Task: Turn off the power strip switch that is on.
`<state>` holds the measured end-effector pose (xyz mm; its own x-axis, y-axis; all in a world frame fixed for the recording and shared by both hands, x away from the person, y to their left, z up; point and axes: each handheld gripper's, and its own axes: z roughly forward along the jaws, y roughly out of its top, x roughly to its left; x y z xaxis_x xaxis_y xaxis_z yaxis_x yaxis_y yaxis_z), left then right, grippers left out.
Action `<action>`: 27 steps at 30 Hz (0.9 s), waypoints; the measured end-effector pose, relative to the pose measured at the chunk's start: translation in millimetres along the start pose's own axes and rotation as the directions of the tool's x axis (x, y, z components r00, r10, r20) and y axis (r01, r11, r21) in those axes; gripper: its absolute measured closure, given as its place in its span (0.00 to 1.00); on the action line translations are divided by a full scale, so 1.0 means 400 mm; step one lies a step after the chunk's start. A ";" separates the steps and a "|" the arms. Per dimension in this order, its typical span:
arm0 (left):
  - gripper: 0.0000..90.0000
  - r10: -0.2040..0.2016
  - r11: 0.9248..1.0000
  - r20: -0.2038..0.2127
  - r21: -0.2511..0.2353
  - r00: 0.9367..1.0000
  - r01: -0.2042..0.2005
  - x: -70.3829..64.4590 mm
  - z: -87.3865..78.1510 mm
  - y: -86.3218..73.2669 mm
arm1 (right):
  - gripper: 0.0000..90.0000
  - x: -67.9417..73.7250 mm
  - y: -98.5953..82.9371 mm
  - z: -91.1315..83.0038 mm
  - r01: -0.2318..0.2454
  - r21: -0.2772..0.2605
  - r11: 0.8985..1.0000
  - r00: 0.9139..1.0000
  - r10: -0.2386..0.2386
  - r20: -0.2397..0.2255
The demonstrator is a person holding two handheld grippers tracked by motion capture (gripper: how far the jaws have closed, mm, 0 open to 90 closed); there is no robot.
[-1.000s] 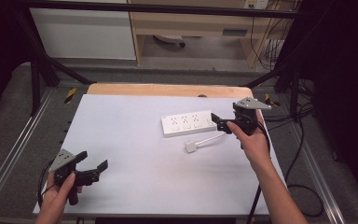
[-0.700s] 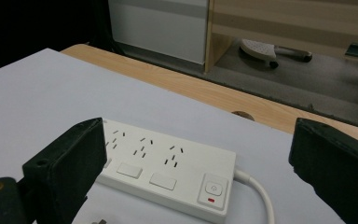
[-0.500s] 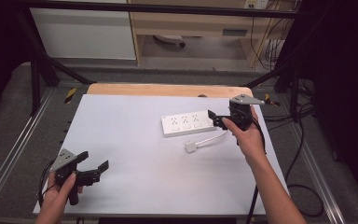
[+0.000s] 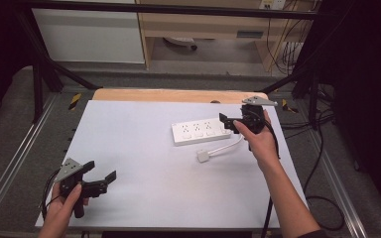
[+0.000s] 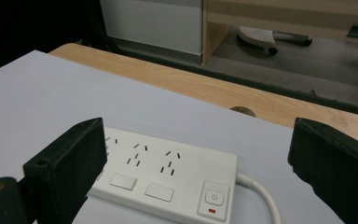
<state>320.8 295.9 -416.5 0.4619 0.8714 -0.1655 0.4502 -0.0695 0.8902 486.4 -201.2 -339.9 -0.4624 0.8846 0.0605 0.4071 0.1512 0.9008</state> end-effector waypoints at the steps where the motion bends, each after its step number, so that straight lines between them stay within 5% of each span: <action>1: 0.06 0.000 1.000 0.000 0.000 1.000 0.000 0.000 0.000 0.000 | 0.05 0.000 0.000 0.000 0.000 0.000 1.000 1.000 0.000 0.000; 11: 0.06 -0.003 1.000 -0.001 0.001 1.000 0.003 0.002 -0.001 -0.001 | 0.06 -0.010 -0.006 0.028 -0.051 0.044 0.998 0.998 0.053 -0.025; 21: 0.06 0.000 1.000 0.003 0.006 1.000 0.000 0.002 -0.001 -0.001 | 0.10 -0.018 -0.016 0.048 -0.056 0.075 0.996 0.998 0.057 -0.017; 27: 0.06 0.003 1.000 0.001 0.009 1.000 -0.003 0.001 0.000 -0.002 | 0.26 -0.009 -0.026 0.065 -0.036 0.096 0.995 0.999 0.038 -0.020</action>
<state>320.8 296.3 -417.2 0.4639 0.8706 -0.1636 0.4556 -0.0761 0.8870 504.4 -194.4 -360.7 -0.4627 0.8805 0.1032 0.4973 0.1615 0.8524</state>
